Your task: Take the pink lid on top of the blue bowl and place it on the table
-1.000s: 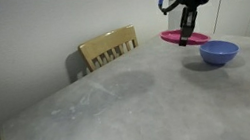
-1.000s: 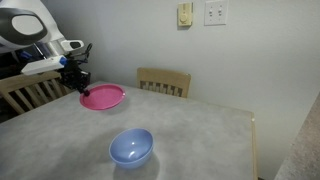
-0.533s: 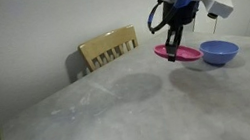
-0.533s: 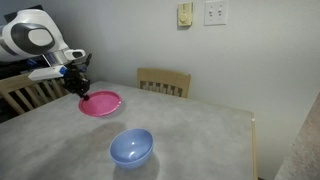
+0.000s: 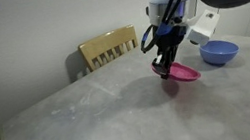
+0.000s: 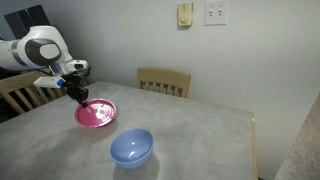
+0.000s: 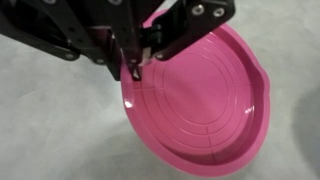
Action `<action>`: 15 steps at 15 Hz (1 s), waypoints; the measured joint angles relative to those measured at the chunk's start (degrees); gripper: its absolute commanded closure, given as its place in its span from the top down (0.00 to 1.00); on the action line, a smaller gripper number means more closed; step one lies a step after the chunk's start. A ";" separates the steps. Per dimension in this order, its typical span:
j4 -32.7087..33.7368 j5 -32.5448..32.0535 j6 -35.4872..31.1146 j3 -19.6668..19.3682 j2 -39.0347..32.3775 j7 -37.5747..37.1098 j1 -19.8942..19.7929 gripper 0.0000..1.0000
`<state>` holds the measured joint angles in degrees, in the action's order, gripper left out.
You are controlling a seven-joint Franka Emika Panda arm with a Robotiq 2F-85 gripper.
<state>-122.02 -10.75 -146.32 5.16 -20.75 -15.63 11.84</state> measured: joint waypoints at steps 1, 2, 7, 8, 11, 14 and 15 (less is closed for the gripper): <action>0.81 1.36 -0.21 0.00 -1.31 -1.76 0.38 0.03; 1.60 2.92 -0.72 0.00 -2.68 -3.42 0.70 0.03; 5.61 7.92 -4.37 -0.97 -10.07 -11.81 2.90 0.03; 6.49 8.07 -4.50 -1.57 -11.37 -13.45 3.65 0.37; 8.11 8.28 -4.56 -3.30 -13.62 -17.14 5.58 0.50; 7.81 7.69 -4.51 -5.54 -12.33 -20.69 8.06 0.72; 7.36 6.87 -4.41 -6.25 -10.94 -21.49 9.15 0.78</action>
<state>-114.66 -3.88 -150.73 -1.09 -31.69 -37.12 20.99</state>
